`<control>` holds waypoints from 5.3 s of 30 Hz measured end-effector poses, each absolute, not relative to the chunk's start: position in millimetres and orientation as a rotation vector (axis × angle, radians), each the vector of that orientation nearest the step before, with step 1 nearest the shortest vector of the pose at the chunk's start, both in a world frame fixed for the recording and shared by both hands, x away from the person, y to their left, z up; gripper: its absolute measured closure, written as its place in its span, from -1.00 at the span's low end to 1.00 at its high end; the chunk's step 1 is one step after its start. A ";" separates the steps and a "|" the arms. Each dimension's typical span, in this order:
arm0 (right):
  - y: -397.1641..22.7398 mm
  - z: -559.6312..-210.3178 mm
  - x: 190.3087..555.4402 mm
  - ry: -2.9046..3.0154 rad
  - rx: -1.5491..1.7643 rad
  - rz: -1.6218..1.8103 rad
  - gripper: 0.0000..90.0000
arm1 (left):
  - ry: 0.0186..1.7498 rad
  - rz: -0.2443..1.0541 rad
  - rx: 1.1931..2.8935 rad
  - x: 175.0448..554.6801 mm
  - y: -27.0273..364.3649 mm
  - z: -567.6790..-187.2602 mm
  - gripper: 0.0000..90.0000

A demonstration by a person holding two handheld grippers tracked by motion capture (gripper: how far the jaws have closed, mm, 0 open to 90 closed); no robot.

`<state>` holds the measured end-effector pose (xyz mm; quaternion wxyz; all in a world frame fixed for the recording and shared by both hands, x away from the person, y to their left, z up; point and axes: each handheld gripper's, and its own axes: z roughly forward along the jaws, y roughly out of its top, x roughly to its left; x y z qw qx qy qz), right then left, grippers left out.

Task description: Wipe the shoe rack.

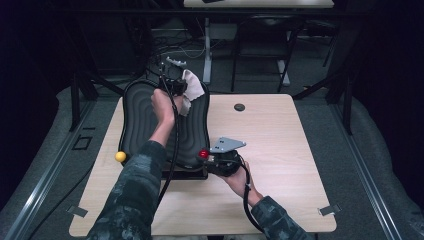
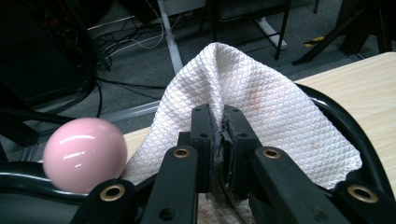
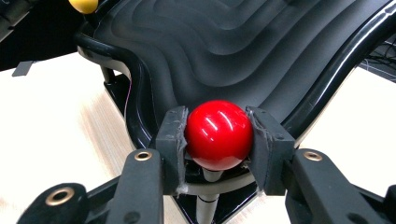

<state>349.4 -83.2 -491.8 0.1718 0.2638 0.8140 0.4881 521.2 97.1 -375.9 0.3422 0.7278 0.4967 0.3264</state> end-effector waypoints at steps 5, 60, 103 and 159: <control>-83.3 -491.9 349.5 2.311 0.747 1.387 0.33 | 1.293 0.850 1.896 518.3 101.4 -377.7 0.86; -138.3 -514.2 347.3 2.332 0.956 1.254 -0.73 | 0.741 0.408 2.128 339.5 78.0 -414.3 0.86; -141.3 -519.1 352.2 2.345 0.990 1.222 -0.71 | 0.737 0.354 2.170 336.2 82.3 -434.7 0.86; -79.9 -491.9 338.2 2.268 0.729 1.313 0.33 | 1.076 0.784 1.811 420.1 178.8 -358.0 0.86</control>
